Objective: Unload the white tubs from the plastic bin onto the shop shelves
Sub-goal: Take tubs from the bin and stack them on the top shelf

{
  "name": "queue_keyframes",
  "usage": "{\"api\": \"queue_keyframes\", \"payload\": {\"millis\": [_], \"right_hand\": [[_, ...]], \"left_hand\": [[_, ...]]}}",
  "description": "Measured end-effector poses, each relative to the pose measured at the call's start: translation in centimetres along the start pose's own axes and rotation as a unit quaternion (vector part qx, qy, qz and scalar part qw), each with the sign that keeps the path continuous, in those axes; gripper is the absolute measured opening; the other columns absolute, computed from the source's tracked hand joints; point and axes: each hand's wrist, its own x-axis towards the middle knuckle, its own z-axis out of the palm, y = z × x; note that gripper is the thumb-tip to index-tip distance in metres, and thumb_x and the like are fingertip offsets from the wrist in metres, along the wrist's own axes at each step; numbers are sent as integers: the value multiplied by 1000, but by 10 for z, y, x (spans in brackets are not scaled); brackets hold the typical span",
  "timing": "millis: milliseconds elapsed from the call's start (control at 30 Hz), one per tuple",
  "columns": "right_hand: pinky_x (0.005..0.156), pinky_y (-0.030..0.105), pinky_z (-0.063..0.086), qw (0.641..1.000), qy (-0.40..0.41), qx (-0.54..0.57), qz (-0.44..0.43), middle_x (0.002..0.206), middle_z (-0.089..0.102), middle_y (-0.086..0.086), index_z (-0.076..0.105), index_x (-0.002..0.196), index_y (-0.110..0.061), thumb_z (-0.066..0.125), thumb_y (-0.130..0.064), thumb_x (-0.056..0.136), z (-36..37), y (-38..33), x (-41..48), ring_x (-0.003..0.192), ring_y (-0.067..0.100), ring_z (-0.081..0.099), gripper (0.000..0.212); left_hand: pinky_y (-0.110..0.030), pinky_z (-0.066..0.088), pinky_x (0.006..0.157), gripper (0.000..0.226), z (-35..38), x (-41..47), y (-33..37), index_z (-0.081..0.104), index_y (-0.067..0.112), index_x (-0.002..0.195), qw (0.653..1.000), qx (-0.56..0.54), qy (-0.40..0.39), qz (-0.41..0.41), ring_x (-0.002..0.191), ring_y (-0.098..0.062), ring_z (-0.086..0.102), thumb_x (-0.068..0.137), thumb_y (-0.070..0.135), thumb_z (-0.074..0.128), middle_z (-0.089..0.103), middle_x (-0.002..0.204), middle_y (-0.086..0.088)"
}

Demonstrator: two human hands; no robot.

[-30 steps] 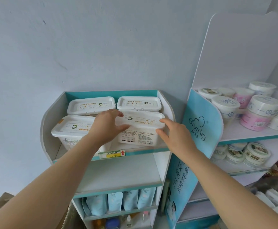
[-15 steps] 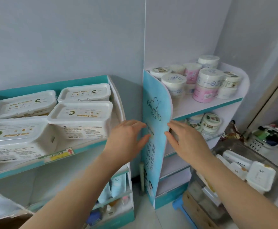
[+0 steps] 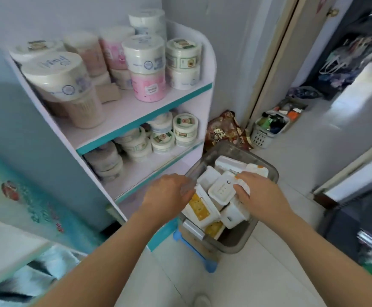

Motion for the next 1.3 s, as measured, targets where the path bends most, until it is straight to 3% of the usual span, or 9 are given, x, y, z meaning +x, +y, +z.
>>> {"api": "queue_keyframes", "payload": {"millis": [133, 267, 433, 533, 800, 867, 967, 1100, 1300], "right_hand": [[88, 31, 42, 997, -63, -6, 51, 131, 57, 6, 50, 134, -14, 44, -34, 98, 26, 42, 9, 116, 23, 54, 41], [76, 27, 38, 992, -105, 10, 68, 117, 62, 9, 56, 122, -8, 42, -35, 98, 68, 68, 24, 106, 25, 57, 38], [98, 32, 39, 977, -149, 83, 129, 134, 55, 7, 49, 135, -13, 42, -36, 99, 119, 75, 43, 123, 23, 50, 44], [99, 32, 40, 962, -184, 118, 164, 134, 56, 7, 50, 135, -14, 41, -36, 99, 150, 81, 54, 122, 21, 51, 43], [84, 36, 51, 931, -228, 151, 242, 113, 64, 7, 57, 122, -16, 42, -41, 97, 216, 97, 83, 101, 22, 60, 39], [78, 32, 48, 918, -233, 181, 264, 108, 65, 6, 58, 119, -16, 44, -42, 97, 236, 99, 86, 95, 19, 60, 37], [65, 26, 41, 893, -226, 232, 311, 93, 65, 4, 60, 97, -12, 45, -40, 97, 263, 100, 88, 81, 16, 58, 31], [60, 18, 39, 852, -219, 316, 356, 90, 62, -3, 67, 106, -15, 46, -42, 96, 284, 102, 83, 85, 14, 58, 36], [64, 21, 42, 852, -213, 344, 333, 78, 60, -7, 69, 104, -13, 52, -37, 95, 291, 103, 71, 73, 9, 56, 31]], "left_hand": [[-32, 43, 94, 42, 49, 31, 2, 54, 29, 130, 995, 25, -87, -43, 114, -18, 54, 93, 50, 48, 59, 128, 5], [-33, 45, 97, 39, 88, 57, -11, 57, 25, 126, 987, 18, -137, -79, 113, -19, 55, 93, 46, 51, 60, 127, 2], [-29, 41, 98, 42, 134, 96, -36, 54, 21, 129, 977, -3, -182, -114, 117, -19, 54, 93, 43, 54, 56, 133, 1], [-32, 42, 98, 46, 162, 124, -52, 52, 19, 131, 967, -18, -218, -133, 117, -21, 55, 92, 43, 55, 56, 134, -1], [-35, 38, 101, 59, 228, 195, -77, 26, 20, 148, 943, -1, -321, -92, 131, -26, 43, 97, 41, 47, 41, 147, -4], [-36, 40, 100, 59, 243, 206, -81, 26, 22, 148, 940, -26, -327, -94, 129, -27, 44, 96, 38, 50, 42, 146, -5], [-36, 44, 95, 52, 258, 215, -88, 30, 24, 145, 936, -23, -341, -87, 122, -27, 49, 98, 37, 47, 45, 143, -6], [-40, 56, 76, 34, 267, 221, -96, 41, 28, 125, 925, -57, -360, -106, 86, -21, 60, 95, 39, 52, 59, 110, -5], [-42, 56, 80, 39, 258, 211, -101, 43, 24, 114, 910, -52, -396, -113, 88, -21, 61, 86, 41, 64, 58, 106, -1]]}}
